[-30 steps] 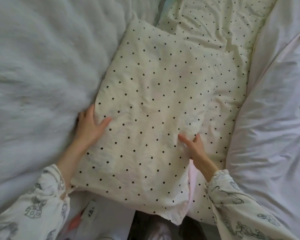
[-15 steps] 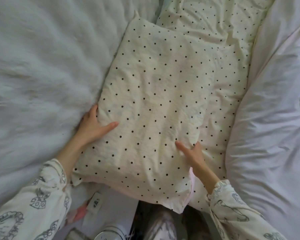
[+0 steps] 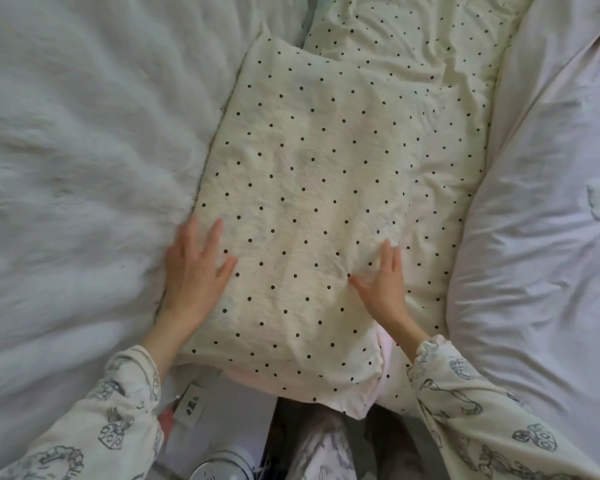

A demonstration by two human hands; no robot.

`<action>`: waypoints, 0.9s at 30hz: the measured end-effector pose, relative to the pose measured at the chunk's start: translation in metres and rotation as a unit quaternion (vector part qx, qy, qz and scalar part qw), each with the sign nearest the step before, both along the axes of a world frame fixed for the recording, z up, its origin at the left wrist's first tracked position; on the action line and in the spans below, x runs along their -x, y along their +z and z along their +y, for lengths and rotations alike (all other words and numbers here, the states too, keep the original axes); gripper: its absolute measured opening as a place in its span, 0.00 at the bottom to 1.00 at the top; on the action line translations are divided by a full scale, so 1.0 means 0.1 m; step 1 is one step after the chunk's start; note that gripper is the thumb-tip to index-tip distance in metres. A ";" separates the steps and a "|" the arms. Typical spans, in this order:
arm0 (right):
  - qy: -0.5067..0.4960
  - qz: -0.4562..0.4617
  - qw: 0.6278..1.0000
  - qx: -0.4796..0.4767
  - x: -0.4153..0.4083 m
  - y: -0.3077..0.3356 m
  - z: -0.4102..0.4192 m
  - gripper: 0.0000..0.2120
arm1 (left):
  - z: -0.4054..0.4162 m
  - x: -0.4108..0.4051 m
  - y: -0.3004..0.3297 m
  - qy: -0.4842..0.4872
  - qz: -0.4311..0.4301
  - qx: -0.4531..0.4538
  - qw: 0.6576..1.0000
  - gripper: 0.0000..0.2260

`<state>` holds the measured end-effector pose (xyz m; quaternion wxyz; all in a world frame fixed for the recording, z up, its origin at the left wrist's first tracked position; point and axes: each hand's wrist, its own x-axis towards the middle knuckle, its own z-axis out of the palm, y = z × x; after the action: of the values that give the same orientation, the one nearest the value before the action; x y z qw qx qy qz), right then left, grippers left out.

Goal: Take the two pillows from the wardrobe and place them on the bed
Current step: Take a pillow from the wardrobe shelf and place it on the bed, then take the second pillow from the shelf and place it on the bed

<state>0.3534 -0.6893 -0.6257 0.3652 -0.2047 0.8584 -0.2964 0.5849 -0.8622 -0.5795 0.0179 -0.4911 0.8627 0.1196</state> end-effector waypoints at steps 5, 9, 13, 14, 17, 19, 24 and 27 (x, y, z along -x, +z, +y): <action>0.302 0.053 0.946 -0.106 -0.11 0.10 0.04 0.38 | 0.49 0.24 -0.17 -0.093 -0.168 -0.089 0.977 0.30; 0.370 0.021 0.916 -0.154 -0.13 0.23 0.26 0.39 | 0.60 0.39 -0.13 -0.061 -0.199 -0.166 0.964 0.30; 0.366 -0.082 0.914 -0.153 -0.14 0.39 0.49 0.36 | 0.76 0.47 0.05 -0.121 -0.259 -0.250 0.925 0.30; 0.337 -0.105 0.925 -0.140 -0.15 0.46 0.55 0.35 | 0.83 0.49 0.11 -0.137 -0.273 -0.267 0.914 0.29; 0.171 -0.132 0.975 -0.059 -0.08 0.73 0.77 0.32 | 1.05 0.65 0.31 -0.144 -0.257 -0.300 0.907 0.26; 0.080 -0.124 0.989 -0.022 0.05 0.95 0.98 0.30 | 1.20 0.86 0.47 -0.143 -0.211 -0.303 0.918 0.26; -0.116 -0.107 0.986 0.046 0.60 1.52 1.98 0.25 | 1.88 1.60 0.98 -0.210 -0.059 -0.267 0.939 0.27; -0.200 -0.074 0.974 0.070 0.86 1.83 2.84 0.22 | 2.53 1.98 1.23 -0.257 -0.002 -0.268 0.929 0.27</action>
<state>0.2671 -0.4052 -0.4430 0.3461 -0.0315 0.8294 -0.4374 0.3866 -0.6091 -0.4565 0.1811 -0.2301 0.8950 0.3366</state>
